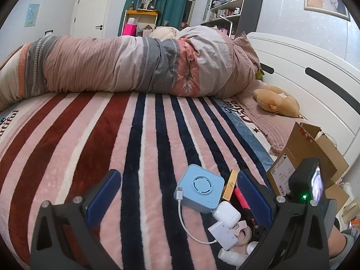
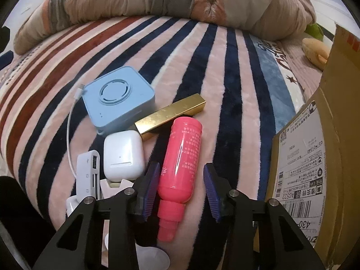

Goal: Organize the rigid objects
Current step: 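Grasp the pink bottle with the right tool, then carry the pink bottle into the cardboard box and open the right tool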

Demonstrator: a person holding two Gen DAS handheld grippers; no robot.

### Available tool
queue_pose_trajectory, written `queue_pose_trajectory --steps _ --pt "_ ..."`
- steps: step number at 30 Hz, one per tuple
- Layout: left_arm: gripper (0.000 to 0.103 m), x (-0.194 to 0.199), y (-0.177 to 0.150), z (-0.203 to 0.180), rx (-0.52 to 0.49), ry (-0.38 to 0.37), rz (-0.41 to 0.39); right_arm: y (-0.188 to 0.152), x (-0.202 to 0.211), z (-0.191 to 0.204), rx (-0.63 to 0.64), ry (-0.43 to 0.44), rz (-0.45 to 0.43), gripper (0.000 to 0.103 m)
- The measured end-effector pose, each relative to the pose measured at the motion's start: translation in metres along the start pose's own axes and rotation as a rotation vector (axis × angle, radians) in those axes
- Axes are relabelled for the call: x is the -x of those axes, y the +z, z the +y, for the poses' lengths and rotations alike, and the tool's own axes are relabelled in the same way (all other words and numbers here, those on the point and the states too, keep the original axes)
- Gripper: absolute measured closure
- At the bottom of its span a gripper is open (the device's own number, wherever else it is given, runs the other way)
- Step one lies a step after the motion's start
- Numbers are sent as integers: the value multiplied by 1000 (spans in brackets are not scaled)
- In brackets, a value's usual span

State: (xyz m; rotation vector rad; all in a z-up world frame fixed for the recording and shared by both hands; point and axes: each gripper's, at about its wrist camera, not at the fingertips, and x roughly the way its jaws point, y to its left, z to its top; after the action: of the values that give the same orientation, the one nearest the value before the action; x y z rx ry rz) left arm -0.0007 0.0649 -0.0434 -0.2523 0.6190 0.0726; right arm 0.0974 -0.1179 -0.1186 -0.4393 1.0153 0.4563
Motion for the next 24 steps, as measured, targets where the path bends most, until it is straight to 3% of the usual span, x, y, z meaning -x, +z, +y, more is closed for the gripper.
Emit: queue_pose_trajectory --steps 5,11,15,16,20,24 --pt "1 -6 -1 -1 -10 -33 28 4 -19 -11 -64 84 47 74" --pt "1 -20 -2 1 18 -163 95 -1 1 -10 -26 108 -58 75" --pt "1 -25 1 -9 20 -333 135 1 38 -1 17 162 -186 75" --pt "4 -26 5 -15 14 -388 140 3 48 2 31 180 -215 75" --pt "23 -16 20 -32 2 -483 110 9 92 15 84 276 -334 75" --pt "32 -2 37 -54 4 -591 100 9 133 14 104 323 -443 75"
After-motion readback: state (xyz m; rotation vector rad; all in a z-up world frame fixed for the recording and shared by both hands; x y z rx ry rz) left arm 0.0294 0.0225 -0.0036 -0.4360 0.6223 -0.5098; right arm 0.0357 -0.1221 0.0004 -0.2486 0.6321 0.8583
